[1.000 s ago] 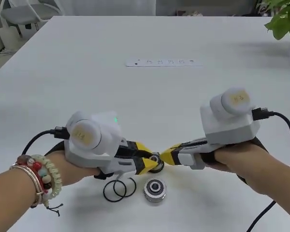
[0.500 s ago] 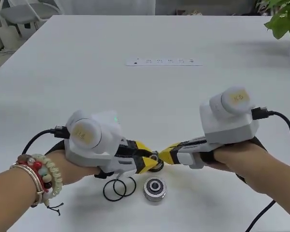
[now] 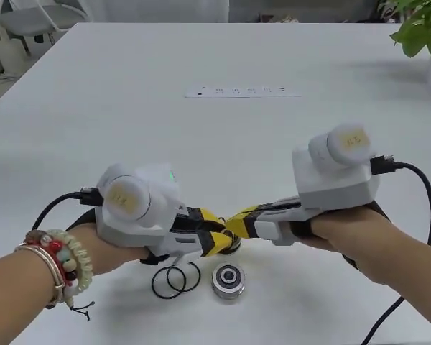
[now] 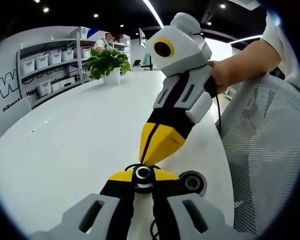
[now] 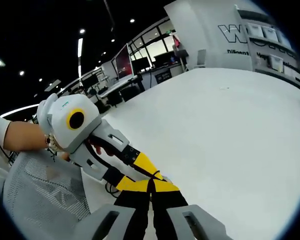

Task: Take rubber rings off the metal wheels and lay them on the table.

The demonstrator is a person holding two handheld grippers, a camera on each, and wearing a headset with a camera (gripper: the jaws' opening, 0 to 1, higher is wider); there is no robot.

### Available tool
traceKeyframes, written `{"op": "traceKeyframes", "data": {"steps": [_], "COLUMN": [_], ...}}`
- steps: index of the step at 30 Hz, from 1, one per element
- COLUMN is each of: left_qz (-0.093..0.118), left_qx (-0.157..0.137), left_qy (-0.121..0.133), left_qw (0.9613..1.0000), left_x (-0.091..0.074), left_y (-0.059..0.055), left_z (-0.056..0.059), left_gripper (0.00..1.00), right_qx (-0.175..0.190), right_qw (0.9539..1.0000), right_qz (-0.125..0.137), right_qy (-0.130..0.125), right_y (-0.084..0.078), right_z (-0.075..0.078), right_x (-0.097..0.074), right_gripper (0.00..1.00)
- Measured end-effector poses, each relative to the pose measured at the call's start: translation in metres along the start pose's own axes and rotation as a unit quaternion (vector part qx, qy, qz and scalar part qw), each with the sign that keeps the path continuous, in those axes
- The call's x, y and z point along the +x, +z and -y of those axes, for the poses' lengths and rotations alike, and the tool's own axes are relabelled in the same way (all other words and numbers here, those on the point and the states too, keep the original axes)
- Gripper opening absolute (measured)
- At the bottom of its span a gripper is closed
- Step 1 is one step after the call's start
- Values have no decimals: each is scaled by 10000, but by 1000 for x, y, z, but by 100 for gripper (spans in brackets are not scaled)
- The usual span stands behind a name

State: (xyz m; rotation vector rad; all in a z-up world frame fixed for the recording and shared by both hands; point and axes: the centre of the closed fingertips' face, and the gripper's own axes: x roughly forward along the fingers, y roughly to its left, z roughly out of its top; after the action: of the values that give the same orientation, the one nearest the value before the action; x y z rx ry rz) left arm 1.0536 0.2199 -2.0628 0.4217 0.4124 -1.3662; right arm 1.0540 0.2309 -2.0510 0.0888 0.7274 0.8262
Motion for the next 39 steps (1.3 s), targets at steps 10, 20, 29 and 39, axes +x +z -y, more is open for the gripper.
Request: {"op": "traceKeyframes", "data": {"steps": [10, 20, 29, 39], "left_qz": [-114, 101, 91, 133], "left_qx": [-76, 58, 356, 481], "left_qy": [20, -54, -138, -256], "left_qw": [9999, 9999, 9992, 9984], "left_x": [1, -26, -52, -93], "left_y": [1, 27, 44, 56], "left_z": [-1, -10, -6, 6], "left_gripper": [9, 26, 42, 65], "right_qx": [129, 287, 335, 434], "right_qw": [9995, 9991, 9989, 9985], "right_qz": [-95, -55, 9, 59], "right_qy": [-267, -318, -327, -342], "right_y": [-6, -6, -3, -2], "right_z": [12, 15, 15, 20], "right_x": [-1, -4, -7, -14], "right_gripper": [0, 0, 0, 0]}}
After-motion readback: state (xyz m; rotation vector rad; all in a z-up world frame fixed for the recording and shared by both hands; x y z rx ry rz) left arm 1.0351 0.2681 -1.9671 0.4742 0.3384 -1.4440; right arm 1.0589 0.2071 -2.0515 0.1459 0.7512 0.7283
